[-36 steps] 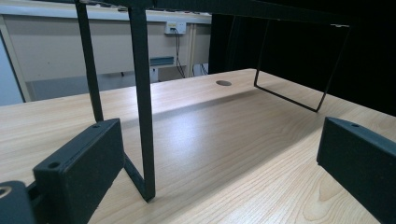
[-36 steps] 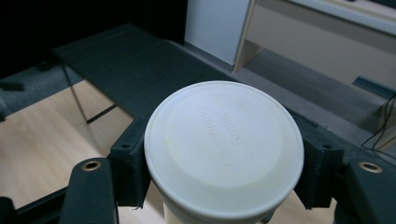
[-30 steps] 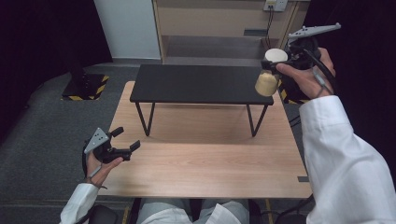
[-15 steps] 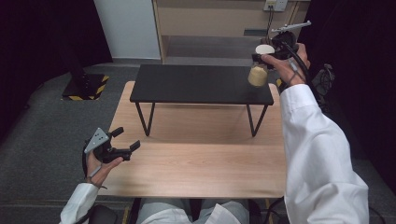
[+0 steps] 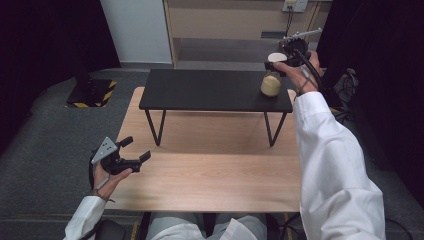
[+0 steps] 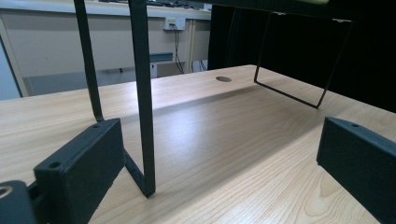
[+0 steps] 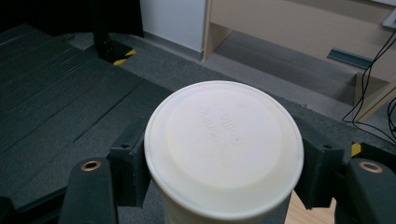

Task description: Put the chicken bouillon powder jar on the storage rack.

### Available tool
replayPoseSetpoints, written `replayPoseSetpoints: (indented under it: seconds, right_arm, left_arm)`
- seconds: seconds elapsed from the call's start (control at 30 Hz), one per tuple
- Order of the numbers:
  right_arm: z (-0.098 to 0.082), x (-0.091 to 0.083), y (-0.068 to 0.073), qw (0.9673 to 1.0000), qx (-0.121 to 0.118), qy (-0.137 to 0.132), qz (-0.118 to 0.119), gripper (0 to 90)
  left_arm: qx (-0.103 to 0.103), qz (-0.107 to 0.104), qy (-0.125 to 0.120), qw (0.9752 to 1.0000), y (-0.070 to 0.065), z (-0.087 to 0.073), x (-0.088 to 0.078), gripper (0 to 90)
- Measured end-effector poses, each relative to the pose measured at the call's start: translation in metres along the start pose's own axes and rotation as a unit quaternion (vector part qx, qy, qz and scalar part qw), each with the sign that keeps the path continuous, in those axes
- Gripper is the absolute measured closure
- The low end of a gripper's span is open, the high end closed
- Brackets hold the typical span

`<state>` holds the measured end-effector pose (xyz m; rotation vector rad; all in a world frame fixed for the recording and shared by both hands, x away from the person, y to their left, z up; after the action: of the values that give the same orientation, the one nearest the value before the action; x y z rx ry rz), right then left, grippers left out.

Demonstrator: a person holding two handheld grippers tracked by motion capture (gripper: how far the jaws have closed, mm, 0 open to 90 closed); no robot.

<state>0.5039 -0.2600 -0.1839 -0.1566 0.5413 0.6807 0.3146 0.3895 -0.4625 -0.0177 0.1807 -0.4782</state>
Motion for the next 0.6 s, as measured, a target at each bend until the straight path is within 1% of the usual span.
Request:
replayPoseSetpoints:
  seconds: [0.03,0.07,0.1,0.13,0.17,0.2,0.23,0.27,0.3,0.33,0.37,0.4,0.5,0.53,0.57,0.6]
  right_arm:
    - [-0.001,0.0,-0.001,1.0,0.0,-0.003,0.002,32.8]
    - [-0.007,-0.003,0.001,0.9997,-0.008,-0.022,-0.009,27.0]
    - [-0.01,-0.005,0.003,0.9991,-0.011,-0.036,-0.017,23.3]
    - [-0.01,-0.005,0.003,0.9991,-0.011,-0.036,-0.017,23.3]
    - [-0.012,-0.009,0.002,0.9988,-0.004,-0.047,-0.016,19.6]
    - [-0.014,-0.016,0.001,0.9985,0.004,-0.053,-0.013,14.2]
    - [-0.014,-0.016,0.001,0.9985,0.004,-0.053,-0.013,14.2]
    - [-0.019,-0.026,0.004,0.9978,-0.001,-0.064,-0.021,10.8]
    - [-0.019,-0.026,0.004,0.9978,-0.001,-0.064,-0.021,10.8]
    - [-0.023,-0.036,0.004,0.9974,0.008,-0.07,-0.013,8.2]
    - [-0.023,-0.036,0.004,0.9974,0.008,-0.07,-0.013,8.2]
    - [-0.025,-0.041,0.005,0.9974,0.007,-0.071,-0.011,7.9]
    - [-0.031,-0.058,0.009,0.9973,-0.002,-0.073,-0.007,6.8]
    - [-0.036,-0.07,0.011,0.9972,-0.005,-0.075,0.0,6.7]
    - [-0.036,-0.07,0.011,0.9972,-0.005,-0.075,0.0,6.7]
    - [-0.041,-0.082,0.014,0.9971,-0.012,-0.074,0.006,6.7]
  left_arm:
    - [0.0,0.0,0.0,1.0,0.0,0.0,0.0,0.0]
    - [0.0,0.0,0.0,1.0,0.0,0.0,0.0,0.0]
    - [-0.001,0.001,0.0,1.0,0.0,0.0,0.0,0.0]
    - [-0.001,0.001,0.0,1.0,0.0,0.0,0.0,0.0]
    - [-0.001,0.001,0.0,1.0,0.0,0.0,0.0,0.0]
    - [-0.001,0.001,-0.001,1.0,0.0,0.0,-0.001,0.0]
    - [-0.001,0.001,-0.001,1.0,0.0,0.0,-0.001,0.0]
    - [0.0,0.0,0.0,1.0,0.0,0.0,0.0,0.0]
    - [0.0,0.0,0.0,1.0,0.0,0.0,0.0,0.0]
    - [0.001,-0.001,0.001,1.0,0.0,0.0,0.0,0.0]
    - [0.002,-0.002,0.001,1.0,-0.001,0.0,0.001,0.0]
    - [0.003,-0.003,0.001,1.0,-0.001,0.001,0.001,0.0]
    - [0.005,-0.003,0.003,1.0,-0.002,0.001,0.001,0.0]
    - [0.005,-0.003,0.003,1.0,-0.002,0.001,0.001,0.0]
    - [0.005,-0.003,0.003,1.0,-0.002,0.001,0.001,0.0]
    - [0.005,-0.003,0.003,1.0,-0.002,0.001,0.001,0.0]
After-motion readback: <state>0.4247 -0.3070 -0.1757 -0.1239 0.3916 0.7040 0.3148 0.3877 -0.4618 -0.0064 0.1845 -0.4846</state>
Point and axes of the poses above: each handheld gripper's, and its own axes: x roughly forward along the jaws, z roughly out of its top, y roughly to its left, the point moved 3 cm from there along x, roughly forward along the jaws, and after that the axes turned 12 degrees about z, right-handed, at the moved point
